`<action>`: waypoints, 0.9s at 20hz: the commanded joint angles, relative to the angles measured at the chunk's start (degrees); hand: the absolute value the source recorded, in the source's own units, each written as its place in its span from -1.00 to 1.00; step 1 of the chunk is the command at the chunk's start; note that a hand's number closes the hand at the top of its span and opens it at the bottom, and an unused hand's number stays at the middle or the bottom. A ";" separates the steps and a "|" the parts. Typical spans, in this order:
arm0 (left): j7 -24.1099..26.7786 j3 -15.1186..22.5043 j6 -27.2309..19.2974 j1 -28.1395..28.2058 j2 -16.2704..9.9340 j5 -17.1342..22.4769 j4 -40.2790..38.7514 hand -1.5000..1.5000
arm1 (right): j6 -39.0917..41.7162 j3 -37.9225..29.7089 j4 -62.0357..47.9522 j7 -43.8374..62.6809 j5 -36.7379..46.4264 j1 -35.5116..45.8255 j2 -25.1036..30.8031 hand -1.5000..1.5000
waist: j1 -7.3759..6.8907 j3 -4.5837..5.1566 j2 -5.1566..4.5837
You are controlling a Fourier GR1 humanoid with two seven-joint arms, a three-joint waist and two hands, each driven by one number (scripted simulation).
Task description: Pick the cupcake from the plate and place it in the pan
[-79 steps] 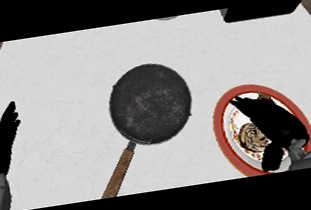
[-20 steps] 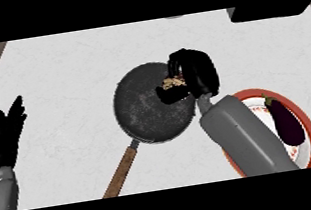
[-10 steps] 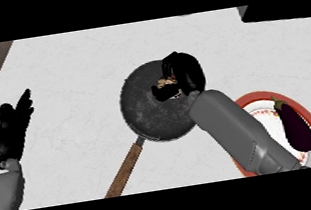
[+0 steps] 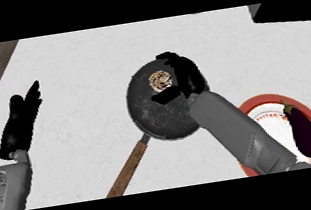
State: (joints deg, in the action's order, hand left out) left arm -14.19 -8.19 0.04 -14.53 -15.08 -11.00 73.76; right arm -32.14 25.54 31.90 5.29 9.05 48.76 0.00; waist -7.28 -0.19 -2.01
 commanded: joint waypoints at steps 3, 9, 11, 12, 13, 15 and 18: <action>0.22 -0.54 1.40 0.14 -0.71 0.95 -0.33 0.00 | -5.36 0.65 0.16 -7.07 -8.90 0.05 0.00 -1.00 | -1.43 -0.04 -0.08; 1.47 -1.62 0.49 -0.12 -1.19 0.63 -2.23 0.00 | -10.25 -2.54 -0.79 -15.91 -15.92 1.80 0.00 -1.00 | 0.47 0.03 0.00; 2.31 -1.21 -0.50 -0.15 -0.65 -0.34 -3.31 0.00 | -13.03 -0.96 0.42 -15.78 -19.31 1.75 0.00 -1.00 | 1.30 0.08 0.45; 2.44 -0.81 -1.53 2.23 0.86 -0.35 -1.80 0.00 | -11.92 -3.93 -1.43 -17.97 -19.81 2.23 0.00 -1.00 | 2.34 0.08 0.73; -0.83 -0.91 -0.47 1.77 -0.25 0.18 1.16 0.00 | -13.25 -3.58 -1.89 -17.67 -21.40 2.72 0.00 -1.00 | 1.86 0.04 0.91; -1.72 -3.26 0.00 1.35 -2.25 1.35 1.06 0.00 | -12.12 -5.44 -4.49 -19.05 -21.54 3.74 0.00 -1.00 | 4.03 0.10 1.28; 0.35 -2.91 -0.19 7.01 -1.39 1.21 3.69 0.00 | -13.88 -8.55 -3.84 -22.35 -22.46 0.16 0.00 -1.00 | 5.45 0.13 1.77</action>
State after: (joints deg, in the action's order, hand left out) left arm -13.88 -10.59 -0.34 -11.70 -16.31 -10.33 73.98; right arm -44.68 20.26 28.88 -13.81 -11.68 50.37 0.06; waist -3.55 -0.09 -0.84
